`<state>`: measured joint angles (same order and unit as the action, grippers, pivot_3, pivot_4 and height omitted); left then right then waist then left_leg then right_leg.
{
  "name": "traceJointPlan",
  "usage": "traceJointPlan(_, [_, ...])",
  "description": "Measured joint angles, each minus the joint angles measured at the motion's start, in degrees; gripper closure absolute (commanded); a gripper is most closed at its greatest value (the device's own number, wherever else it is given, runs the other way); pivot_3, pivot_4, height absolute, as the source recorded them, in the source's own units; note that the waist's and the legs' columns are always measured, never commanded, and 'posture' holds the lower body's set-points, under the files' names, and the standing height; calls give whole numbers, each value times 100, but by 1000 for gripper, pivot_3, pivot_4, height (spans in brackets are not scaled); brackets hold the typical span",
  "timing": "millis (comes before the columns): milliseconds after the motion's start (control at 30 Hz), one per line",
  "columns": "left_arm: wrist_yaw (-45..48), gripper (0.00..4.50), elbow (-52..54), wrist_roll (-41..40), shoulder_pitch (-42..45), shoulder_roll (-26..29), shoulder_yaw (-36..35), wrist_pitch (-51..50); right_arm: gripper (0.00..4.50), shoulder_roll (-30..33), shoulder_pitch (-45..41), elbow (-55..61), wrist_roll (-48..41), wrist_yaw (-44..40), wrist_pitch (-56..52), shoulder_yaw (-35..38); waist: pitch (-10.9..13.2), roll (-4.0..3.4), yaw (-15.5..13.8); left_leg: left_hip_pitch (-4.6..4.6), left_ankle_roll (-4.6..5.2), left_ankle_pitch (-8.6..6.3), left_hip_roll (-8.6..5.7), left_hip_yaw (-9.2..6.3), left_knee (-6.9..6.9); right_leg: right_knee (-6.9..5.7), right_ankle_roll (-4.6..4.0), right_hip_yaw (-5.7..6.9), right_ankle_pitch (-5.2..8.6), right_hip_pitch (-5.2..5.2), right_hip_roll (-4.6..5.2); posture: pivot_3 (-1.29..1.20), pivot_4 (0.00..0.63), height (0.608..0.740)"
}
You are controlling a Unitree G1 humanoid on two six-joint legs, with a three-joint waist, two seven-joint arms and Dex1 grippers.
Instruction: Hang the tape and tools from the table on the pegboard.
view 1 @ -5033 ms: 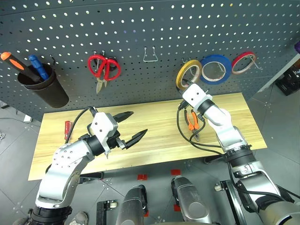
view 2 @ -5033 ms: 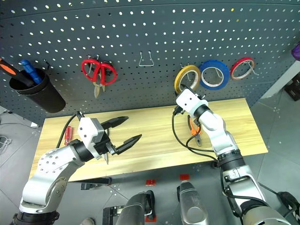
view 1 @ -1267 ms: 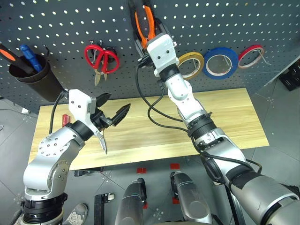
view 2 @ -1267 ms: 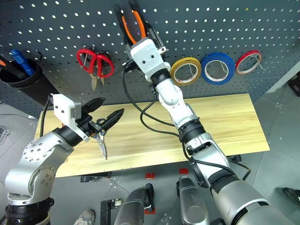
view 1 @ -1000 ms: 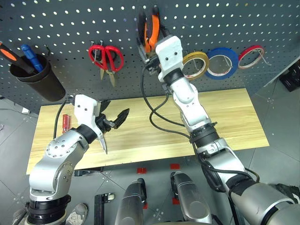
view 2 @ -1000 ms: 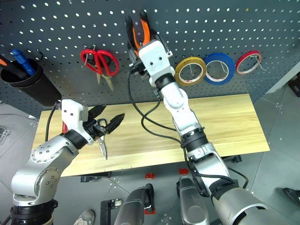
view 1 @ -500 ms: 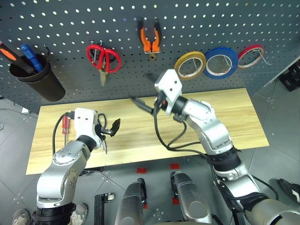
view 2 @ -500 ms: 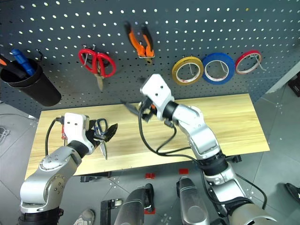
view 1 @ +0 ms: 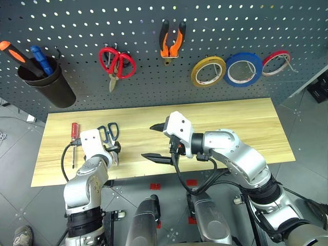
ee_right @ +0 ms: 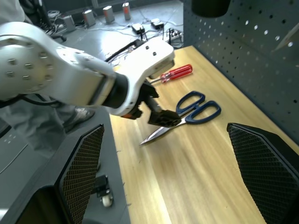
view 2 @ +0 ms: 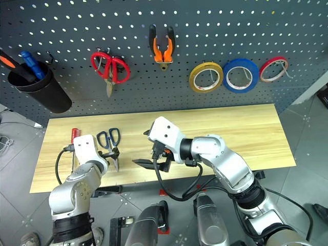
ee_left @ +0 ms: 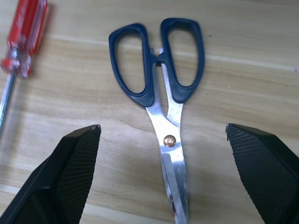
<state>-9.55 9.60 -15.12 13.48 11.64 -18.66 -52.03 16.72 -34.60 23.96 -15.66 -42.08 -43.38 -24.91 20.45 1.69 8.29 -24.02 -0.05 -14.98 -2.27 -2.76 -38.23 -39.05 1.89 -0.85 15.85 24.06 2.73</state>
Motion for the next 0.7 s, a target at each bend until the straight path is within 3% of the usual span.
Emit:
traceJointPlan(233, [18, 7, -1224, -20, 697, -59, -194, 314, 0, -9, -45, 64, -23, -3, -125, -20, 0, 2, 3, -3, 0, 0, 1, 0, -1, 0, 1, 2, -1, 2, 0, -312, 380, 740])
traceJointPlan(267, [12, 183, -1418, -67, 796, -74, -316, 364, 0, -8, -65, 66, -23, 4, -159, -21, 0, 2, 6, -2, 0, 0, 1, 0, -1, 0, 1, 2, -1, 2, 0, -316, 379, 740])
traceJointPlan(400, [10, 1171, -1972, -164, 1047, -22, -705, 484, 0, -20, -230, 67, -121, 70, -441, 16, -1, 3, 21, 0, 0, 0, 1, 0, -2, -2, 1, 2, -1, 1, 1, -324, 377, 740])
traceJointPlan(700, [491, 3901, -2504, -143, 1174, 322, -614, 792, 0, -33, -574, -36, -262, 339, -1154, 256, -1, 2, 16, 0, -1, 0, 0, -2, -7, -3, 1, 2, -4, 1, 3, -326, 378, 740])
